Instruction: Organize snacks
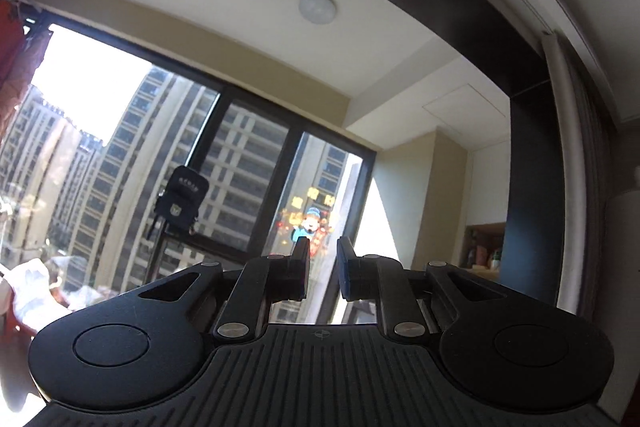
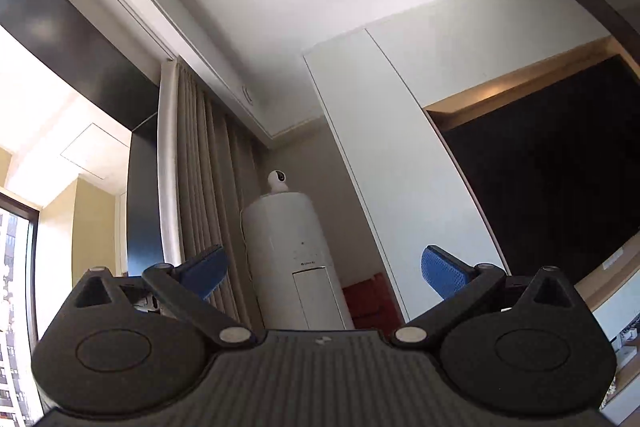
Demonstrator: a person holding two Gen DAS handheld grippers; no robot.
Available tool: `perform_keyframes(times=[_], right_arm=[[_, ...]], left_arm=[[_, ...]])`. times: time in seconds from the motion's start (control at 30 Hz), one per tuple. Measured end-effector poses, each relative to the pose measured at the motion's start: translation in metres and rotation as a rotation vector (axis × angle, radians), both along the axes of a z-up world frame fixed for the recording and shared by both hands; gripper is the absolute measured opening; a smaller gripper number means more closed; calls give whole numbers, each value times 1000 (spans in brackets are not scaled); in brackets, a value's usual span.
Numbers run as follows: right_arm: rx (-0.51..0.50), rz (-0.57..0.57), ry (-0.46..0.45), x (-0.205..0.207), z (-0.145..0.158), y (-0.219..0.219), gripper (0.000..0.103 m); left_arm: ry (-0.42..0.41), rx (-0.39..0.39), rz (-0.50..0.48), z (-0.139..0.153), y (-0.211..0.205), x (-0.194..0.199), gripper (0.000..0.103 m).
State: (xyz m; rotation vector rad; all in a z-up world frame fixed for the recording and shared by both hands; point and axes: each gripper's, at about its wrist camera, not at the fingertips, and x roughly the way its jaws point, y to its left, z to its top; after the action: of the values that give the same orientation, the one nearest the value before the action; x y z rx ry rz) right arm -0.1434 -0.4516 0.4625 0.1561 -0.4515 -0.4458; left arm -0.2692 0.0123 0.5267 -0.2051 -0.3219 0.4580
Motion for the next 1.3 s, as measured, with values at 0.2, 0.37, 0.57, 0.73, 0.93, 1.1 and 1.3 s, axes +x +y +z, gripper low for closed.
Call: perform_keyframes(times=[0.2,0.37,0.57,0.73,0.93,1.1,1.3], right_arm=[[4,-3,123,-7,-4,-16,103],[25,1,163,-6,-16,-31,103],[326,-41,586,65,-77,-124,103],[853,-678,563,15,-135,-267,103],[858,-873,418,-57,-162,-288,103],[1138,-1067,56,-122,-173,-284,103],[1073,-1053,195,-122,-175,-275,103]], left_arm=[[-51,-31,6,-5,5,-5,17],[-165,-129,-33,-16,12,-6,18],[-82,-111,-37,-11,15,-4,18],[-13,-103,99,-22,29,-20,18],[2,-289,77,-23,55,-1,18],[50,-328,5,-34,46,30,18],[179,-329,-92,-52,44,51,18]])
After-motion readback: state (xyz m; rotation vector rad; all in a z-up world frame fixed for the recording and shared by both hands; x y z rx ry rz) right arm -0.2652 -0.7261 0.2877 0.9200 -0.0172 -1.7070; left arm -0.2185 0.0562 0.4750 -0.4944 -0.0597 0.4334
